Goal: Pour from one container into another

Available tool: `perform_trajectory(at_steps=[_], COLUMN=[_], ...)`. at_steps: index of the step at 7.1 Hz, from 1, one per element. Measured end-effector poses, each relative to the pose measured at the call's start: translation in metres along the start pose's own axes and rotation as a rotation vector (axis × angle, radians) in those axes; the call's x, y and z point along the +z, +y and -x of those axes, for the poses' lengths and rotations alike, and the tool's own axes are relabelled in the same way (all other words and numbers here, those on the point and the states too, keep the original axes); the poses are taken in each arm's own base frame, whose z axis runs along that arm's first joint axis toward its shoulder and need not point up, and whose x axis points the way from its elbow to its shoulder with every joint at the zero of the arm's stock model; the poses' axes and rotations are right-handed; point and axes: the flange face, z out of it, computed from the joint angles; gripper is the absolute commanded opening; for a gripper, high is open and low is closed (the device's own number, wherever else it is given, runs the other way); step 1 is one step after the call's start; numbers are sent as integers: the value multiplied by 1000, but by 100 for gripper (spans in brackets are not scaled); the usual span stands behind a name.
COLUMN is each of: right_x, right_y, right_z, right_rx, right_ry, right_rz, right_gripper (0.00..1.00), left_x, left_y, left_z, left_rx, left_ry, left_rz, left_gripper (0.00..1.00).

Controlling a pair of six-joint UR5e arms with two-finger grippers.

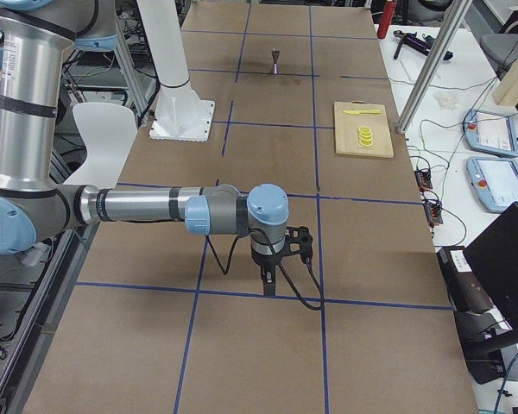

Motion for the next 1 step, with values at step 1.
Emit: perform_trajectory(at_steps=[1], right_x=[6], right_y=[0], right_z=[-3], right_rx=[-14], right_ry=[-3], right_rz=[-7], right_gripper=[100], left_x=[0], left_y=[0], left_z=[0], left_rx=[0], left_ry=[0], left_rz=[0], left_gripper=[100])
